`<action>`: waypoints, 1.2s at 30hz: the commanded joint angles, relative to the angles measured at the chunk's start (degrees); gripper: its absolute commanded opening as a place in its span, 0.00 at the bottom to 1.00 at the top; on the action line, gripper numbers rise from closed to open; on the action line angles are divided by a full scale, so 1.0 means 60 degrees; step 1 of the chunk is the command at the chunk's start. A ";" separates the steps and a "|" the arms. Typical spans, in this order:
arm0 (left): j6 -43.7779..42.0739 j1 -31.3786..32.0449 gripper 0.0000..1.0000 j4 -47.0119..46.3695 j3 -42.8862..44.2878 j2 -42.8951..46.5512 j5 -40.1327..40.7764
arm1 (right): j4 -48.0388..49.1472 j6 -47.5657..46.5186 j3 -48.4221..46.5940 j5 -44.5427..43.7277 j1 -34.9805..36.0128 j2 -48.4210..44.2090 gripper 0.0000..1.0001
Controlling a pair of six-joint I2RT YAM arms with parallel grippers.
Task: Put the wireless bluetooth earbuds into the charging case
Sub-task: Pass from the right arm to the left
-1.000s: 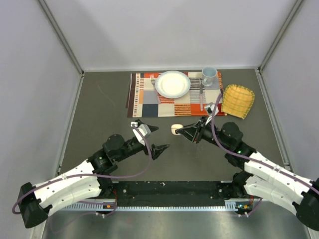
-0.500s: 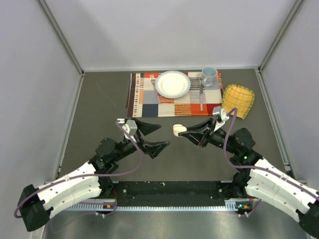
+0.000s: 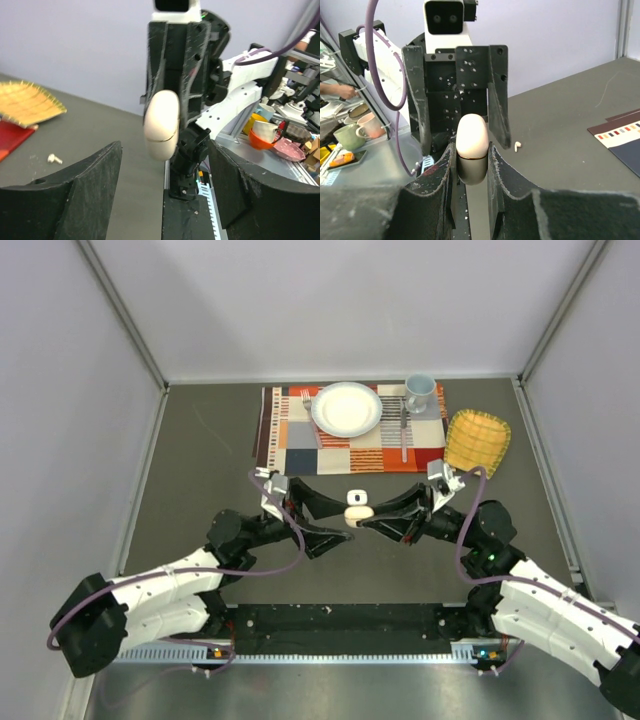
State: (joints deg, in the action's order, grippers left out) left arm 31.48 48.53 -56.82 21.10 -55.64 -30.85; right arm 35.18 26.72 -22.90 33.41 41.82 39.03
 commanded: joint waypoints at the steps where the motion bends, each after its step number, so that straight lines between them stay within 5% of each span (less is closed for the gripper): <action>1: 0.0626 -0.0032 0.70 -0.2410 0.0174 -0.0204 -0.0862 | 0.0684 0.0073 -0.0022 0.0248 -0.0056 -0.0118 0.00; 15: 0.0904 -0.0018 0.60 -0.2716 0.0672 -0.1229 -0.1610 | 0.1285 0.0293 0.0154 0.0306 -0.0071 0.0102 0.00; 23: 0.1476 -0.0018 0.40 -0.3831 0.0833 -0.2079 -0.1816 | 0.1534 0.0410 0.0256 0.0335 -0.0056 0.0249 0.00; 34: 0.1125 -0.0018 0.19 -0.3378 0.0790 -0.1714 -0.1538 | 0.1271 0.0307 0.0271 0.0203 -0.0057 0.0219 0.00; 36: 0.1081 -0.0018 0.08 -0.3333 0.0789 -0.1655 -0.1509 | 0.1169 0.0293 0.0256 0.0203 -0.0056 0.0234 0.00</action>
State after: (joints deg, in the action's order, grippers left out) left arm 38.81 48.21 -72.40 24.14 -67.96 -39.66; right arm 41.12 29.58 -21.37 35.16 41.82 40.47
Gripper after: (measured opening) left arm 0.338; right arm 0.208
